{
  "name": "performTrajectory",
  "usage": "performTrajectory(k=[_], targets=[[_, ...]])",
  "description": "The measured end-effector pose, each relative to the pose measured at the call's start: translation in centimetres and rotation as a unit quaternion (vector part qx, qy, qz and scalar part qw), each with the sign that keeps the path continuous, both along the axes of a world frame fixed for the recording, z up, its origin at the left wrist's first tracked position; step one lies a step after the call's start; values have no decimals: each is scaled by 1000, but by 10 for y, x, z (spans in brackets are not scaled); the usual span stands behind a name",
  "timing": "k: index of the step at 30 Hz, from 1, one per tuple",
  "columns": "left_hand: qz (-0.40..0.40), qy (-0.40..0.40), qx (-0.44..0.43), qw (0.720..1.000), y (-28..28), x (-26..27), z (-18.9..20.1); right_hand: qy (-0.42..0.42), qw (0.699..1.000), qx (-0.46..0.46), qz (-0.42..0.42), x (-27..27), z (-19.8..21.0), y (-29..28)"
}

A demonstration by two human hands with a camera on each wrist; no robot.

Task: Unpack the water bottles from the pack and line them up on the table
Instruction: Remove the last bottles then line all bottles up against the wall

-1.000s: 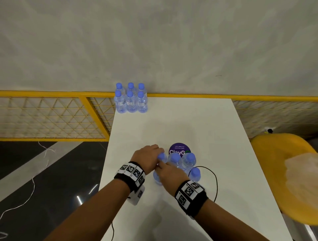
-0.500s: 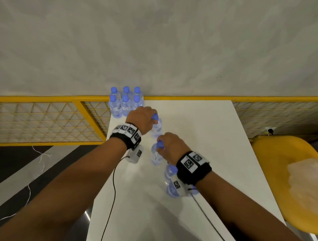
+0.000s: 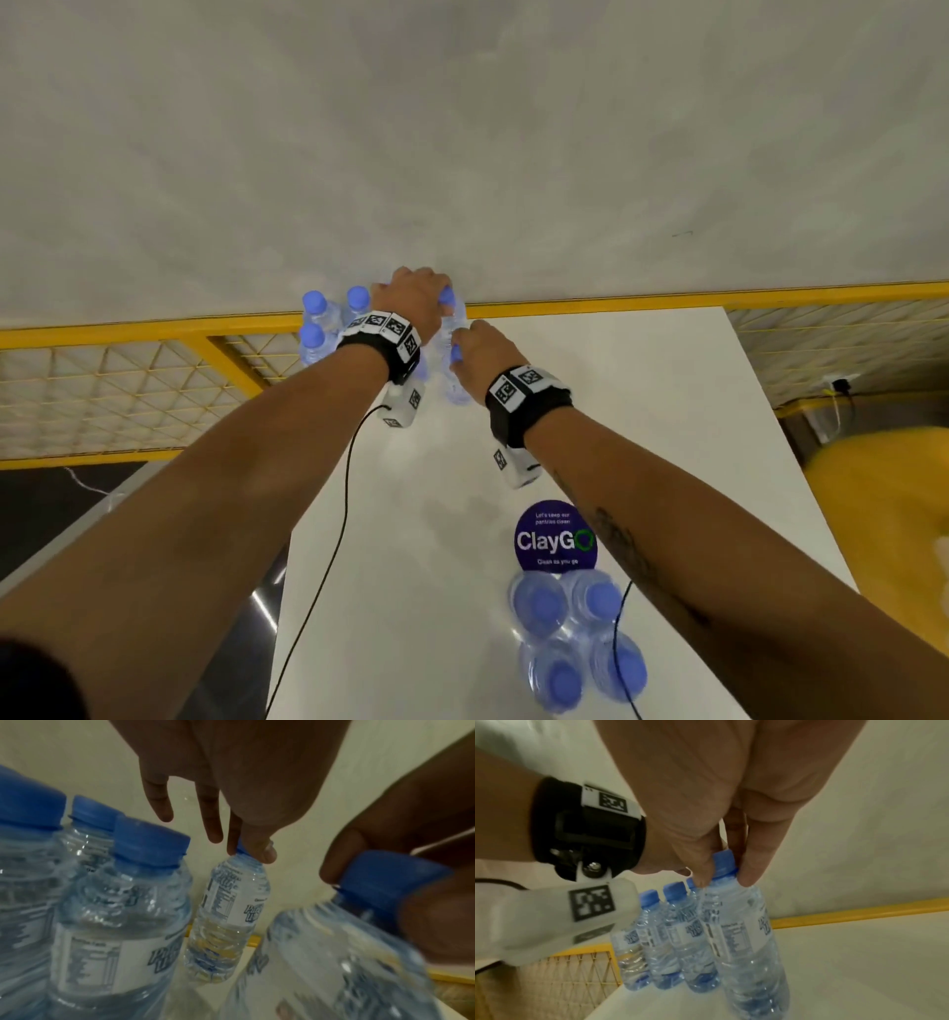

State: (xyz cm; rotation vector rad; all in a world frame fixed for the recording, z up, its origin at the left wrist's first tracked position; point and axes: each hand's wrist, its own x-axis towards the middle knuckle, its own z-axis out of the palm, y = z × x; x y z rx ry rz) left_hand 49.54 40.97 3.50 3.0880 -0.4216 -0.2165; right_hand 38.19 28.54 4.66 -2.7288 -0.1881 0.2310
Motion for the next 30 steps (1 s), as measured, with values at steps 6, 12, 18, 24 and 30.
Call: performTrajectory(k=[6, 12, 18, 24, 30], targets=[[19, 21, -29, 999, 11, 23, -27, -9, 1000, -13, 11, 39, -22, 6], [-2, 33, -43, 999, 11, 26, -27, -12, 1000, 22, 11, 52, -25, 18], [-23, 39, -23, 999, 16, 26, -26, -41, 998, 28, 30, 51, -20, 23], [-29, 40, -18, 999, 14, 21, -25, -31, 999, -2, 17, 55, -17, 26], [-29, 54, -7, 998, 23, 7, -10, 22, 1000, -10, 14, 40, -10, 17]])
